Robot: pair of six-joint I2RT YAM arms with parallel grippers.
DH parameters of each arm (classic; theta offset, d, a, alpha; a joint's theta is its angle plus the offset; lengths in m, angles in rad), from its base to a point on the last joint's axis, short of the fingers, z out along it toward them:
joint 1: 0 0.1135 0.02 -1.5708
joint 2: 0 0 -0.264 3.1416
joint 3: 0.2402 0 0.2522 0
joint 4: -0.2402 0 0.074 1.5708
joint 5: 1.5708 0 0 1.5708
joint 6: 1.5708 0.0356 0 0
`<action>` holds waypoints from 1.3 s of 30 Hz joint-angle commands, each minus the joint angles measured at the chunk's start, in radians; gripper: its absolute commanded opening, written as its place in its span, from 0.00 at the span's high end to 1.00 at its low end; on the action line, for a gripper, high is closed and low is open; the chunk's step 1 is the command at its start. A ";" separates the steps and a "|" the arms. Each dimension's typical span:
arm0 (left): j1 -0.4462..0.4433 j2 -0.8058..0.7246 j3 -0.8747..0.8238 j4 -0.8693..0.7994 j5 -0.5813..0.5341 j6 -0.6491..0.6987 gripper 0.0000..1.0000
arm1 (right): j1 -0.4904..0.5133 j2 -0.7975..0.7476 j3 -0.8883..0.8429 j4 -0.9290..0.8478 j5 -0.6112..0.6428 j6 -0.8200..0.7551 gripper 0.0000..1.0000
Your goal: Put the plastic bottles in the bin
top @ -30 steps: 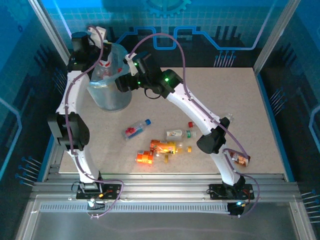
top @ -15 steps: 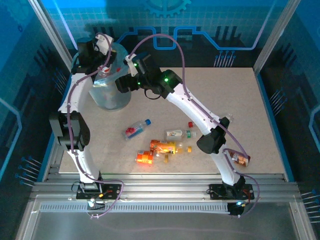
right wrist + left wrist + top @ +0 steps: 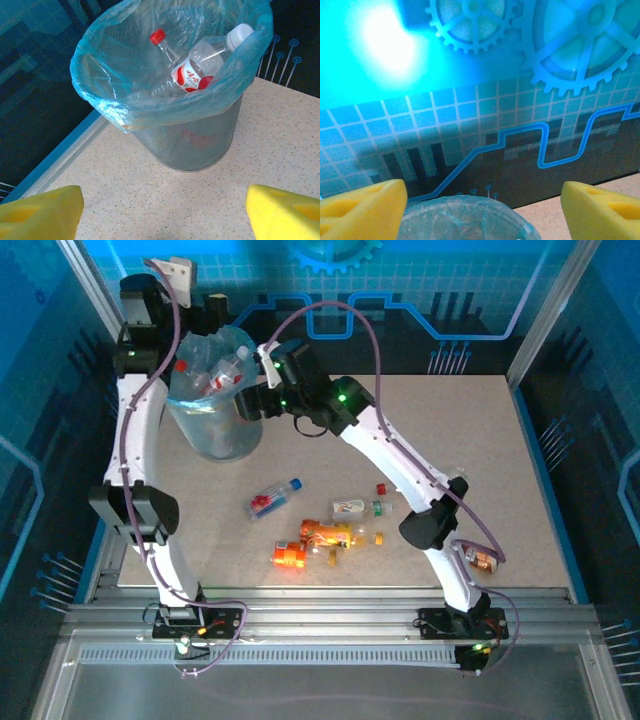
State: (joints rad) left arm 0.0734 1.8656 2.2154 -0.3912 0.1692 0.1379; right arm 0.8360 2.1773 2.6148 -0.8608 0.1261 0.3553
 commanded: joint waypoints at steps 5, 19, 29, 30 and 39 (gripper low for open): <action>-0.092 -0.163 -0.059 -0.152 0.007 -0.089 0.23 | -0.044 -0.136 -0.044 -0.120 0.062 0.041 0.14; -0.604 -0.346 -0.498 -0.066 -0.066 0.125 0.23 | -0.281 -0.696 -0.902 -0.090 0.139 0.036 0.15; -0.798 -0.264 -0.645 0.008 0.046 0.137 0.19 | -0.428 -0.918 -1.380 0.013 -0.044 -0.910 0.05; -0.802 -0.264 -0.678 0.043 0.067 0.120 0.19 | -0.443 -0.908 -1.397 0.016 -0.045 -0.973 0.02; -0.802 -0.238 -0.903 0.317 0.150 0.002 0.18 | -0.672 -0.662 -1.427 0.000 -0.199 -1.333 0.00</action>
State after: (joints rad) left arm -0.7288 1.6138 1.3426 -0.2043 0.2680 0.1837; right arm 0.2214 1.4643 1.1927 -0.8631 0.0067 -0.7826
